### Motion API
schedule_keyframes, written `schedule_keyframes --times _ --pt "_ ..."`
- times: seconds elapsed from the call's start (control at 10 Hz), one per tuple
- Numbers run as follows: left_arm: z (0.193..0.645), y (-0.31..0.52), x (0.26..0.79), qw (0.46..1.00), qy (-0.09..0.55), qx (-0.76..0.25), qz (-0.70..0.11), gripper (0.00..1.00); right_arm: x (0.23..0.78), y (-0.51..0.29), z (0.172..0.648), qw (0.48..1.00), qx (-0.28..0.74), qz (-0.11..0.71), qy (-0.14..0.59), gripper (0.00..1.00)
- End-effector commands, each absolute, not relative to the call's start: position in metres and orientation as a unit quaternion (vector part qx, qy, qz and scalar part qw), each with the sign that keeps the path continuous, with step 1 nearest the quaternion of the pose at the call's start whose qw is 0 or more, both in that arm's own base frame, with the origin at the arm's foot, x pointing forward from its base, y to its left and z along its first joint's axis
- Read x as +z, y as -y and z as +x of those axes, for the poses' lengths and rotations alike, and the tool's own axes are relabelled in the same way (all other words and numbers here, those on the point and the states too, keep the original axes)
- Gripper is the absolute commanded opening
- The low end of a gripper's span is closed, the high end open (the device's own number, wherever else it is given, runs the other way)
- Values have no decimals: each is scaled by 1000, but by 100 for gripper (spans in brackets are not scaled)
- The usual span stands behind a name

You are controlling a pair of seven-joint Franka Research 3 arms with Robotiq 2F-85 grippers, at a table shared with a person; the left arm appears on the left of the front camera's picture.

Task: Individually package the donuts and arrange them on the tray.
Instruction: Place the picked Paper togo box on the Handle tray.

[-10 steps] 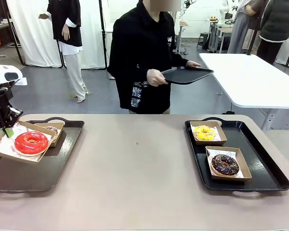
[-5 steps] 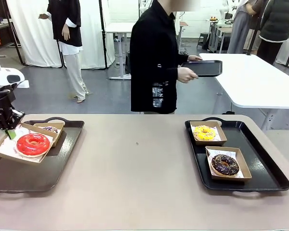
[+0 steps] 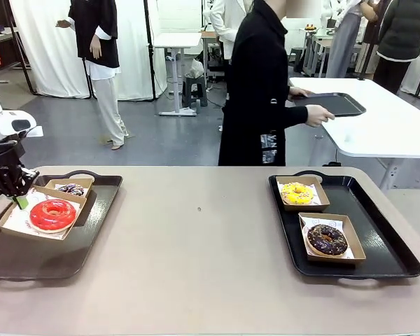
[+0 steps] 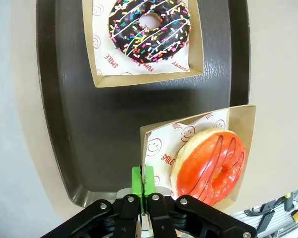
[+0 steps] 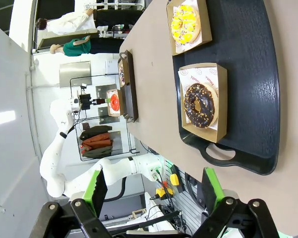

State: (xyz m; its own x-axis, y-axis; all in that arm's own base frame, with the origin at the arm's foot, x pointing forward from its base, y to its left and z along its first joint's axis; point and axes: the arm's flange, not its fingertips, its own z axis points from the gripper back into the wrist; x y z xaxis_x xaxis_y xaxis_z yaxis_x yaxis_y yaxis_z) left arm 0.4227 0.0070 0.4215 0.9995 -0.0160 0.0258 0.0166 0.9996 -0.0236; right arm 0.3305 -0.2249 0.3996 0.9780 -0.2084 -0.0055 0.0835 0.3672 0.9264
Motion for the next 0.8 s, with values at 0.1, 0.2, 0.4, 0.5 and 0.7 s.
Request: schedule_keyframes --times 0.1,0.2,0.4,0.5,0.7 --pt "429 -5 400 1000 10 5 7 1 400 225 330 823 -89 558 56 100" --pt "430 -3 394 1000 5 4 12 1 400 225 330 823 -89 558 56 100" --pt "430 2 386 1000 4 8 26 1 400 225 330 823 -89 558 56 100" --pt "433 5 383 999 2 10 32 1 400 225 330 823 -89 558 56 100" --pt "434 11 373 999 -4 15 42 1 400 225 330 823 -89 558 56 100"
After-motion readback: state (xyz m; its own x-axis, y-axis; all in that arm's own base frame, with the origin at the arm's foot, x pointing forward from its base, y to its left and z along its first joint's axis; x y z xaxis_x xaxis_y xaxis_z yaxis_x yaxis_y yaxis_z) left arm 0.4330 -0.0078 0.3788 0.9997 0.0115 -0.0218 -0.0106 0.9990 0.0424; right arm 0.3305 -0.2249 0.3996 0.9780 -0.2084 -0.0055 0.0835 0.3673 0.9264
